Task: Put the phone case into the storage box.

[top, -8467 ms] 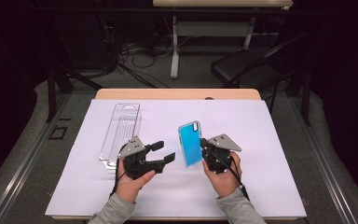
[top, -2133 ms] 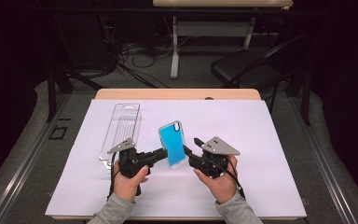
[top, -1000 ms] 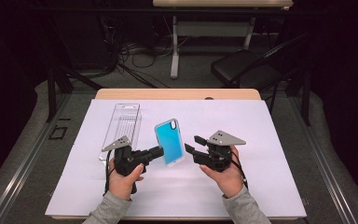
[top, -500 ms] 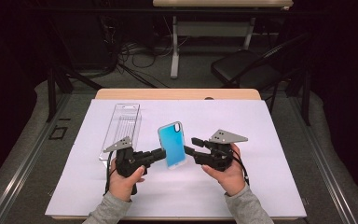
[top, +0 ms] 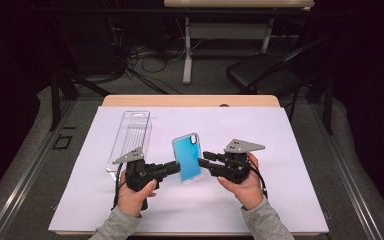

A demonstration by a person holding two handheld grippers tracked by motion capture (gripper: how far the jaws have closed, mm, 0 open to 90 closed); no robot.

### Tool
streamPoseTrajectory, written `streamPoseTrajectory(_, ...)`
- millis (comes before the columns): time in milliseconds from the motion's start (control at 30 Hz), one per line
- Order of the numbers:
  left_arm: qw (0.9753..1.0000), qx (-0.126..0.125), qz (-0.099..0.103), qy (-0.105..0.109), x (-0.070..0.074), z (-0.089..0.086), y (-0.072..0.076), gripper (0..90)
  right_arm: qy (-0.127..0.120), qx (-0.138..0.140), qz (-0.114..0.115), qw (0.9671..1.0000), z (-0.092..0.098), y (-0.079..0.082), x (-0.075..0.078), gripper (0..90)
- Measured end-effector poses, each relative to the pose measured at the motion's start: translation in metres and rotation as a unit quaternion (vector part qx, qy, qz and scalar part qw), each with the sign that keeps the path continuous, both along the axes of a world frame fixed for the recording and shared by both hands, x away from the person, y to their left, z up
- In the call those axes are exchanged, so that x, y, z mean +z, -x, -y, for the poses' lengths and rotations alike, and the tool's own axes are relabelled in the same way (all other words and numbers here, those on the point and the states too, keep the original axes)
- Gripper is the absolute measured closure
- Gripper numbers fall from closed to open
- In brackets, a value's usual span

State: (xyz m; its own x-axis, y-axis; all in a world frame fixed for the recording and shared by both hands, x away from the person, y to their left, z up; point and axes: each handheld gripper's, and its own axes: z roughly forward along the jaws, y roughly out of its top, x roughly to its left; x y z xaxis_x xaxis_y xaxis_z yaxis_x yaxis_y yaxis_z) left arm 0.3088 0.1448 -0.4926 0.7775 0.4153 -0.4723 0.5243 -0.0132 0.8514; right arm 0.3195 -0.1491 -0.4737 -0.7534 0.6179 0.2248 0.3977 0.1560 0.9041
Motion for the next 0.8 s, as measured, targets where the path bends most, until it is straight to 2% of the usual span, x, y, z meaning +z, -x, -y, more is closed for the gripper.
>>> streamPoseTrajectory(800,0.9998,-0.02,0.002,-0.007,0.001,0.0016,0.0003,81.9,-0.013,0.032,-0.017,0.9992,0.0031,-0.0026,-0.0009,61.5)
